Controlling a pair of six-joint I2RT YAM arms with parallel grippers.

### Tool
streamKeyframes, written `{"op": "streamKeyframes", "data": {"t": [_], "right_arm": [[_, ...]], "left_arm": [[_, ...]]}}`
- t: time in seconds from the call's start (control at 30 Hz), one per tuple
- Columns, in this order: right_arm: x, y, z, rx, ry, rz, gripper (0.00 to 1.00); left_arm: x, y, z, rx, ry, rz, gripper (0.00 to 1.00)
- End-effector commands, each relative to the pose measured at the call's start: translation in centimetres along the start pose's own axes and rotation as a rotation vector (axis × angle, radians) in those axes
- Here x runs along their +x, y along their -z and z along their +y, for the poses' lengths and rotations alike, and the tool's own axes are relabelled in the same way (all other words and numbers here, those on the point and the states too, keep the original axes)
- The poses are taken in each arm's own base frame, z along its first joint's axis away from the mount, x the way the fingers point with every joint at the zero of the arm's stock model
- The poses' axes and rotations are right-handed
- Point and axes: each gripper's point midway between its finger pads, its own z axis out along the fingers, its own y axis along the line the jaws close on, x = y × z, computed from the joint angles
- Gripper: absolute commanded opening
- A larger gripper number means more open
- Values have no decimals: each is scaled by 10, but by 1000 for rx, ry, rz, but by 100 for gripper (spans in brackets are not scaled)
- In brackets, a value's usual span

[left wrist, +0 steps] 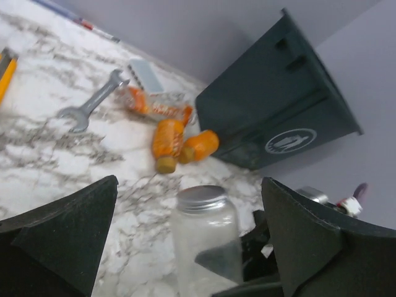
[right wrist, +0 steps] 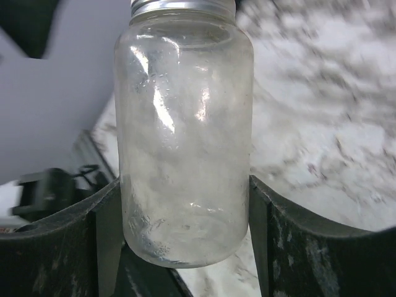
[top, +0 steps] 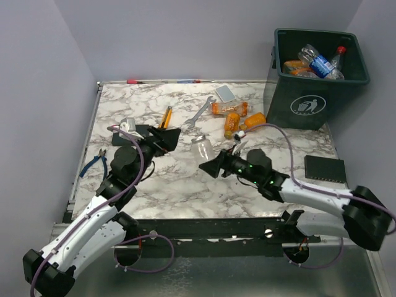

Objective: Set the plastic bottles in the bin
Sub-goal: Pick up the plastic bottle at the center of the board.

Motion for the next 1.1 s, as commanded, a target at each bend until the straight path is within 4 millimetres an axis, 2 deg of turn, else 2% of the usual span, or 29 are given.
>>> {"op": "streamKeyframes", "data": {"t": [0.0, 0.07, 0.17, 0.3, 0.4, 0.47, 0.63, 0.73, 1.07], "right_arm": [[-67, 53, 71, -301, 173, -308, 18], [-82, 78, 91, -390, 217, -395, 17], [-96, 102, 107, -444, 252, -467, 16], [-102, 117, 117, -487, 259, -502, 16], [-103, 123, 125, -537, 245, -520, 15], [-104, 124, 127, -560, 225, -535, 15], [-104, 122, 140, -617, 230, -530, 14], [-104, 119, 146, -634, 242, -526, 14], [-98, 112, 150, -632, 275, -497, 14]], "left_arm": [[-10, 9, -44, 187, -23, 30, 99], [-4, 18, -77, 363, 1, 81, 99], [-6, 41, -121, 628, 66, 99, 99], [-12, 67, -154, 847, 66, 102, 99], [-15, 78, -166, 916, 34, 75, 99], [-11, 83, -176, 959, 5, 93, 99], [17, 84, -195, 1035, -33, 203, 99], [27, 80, -196, 1037, -42, 227, 99], [31, 63, -190, 967, -24, 214, 98]]}}
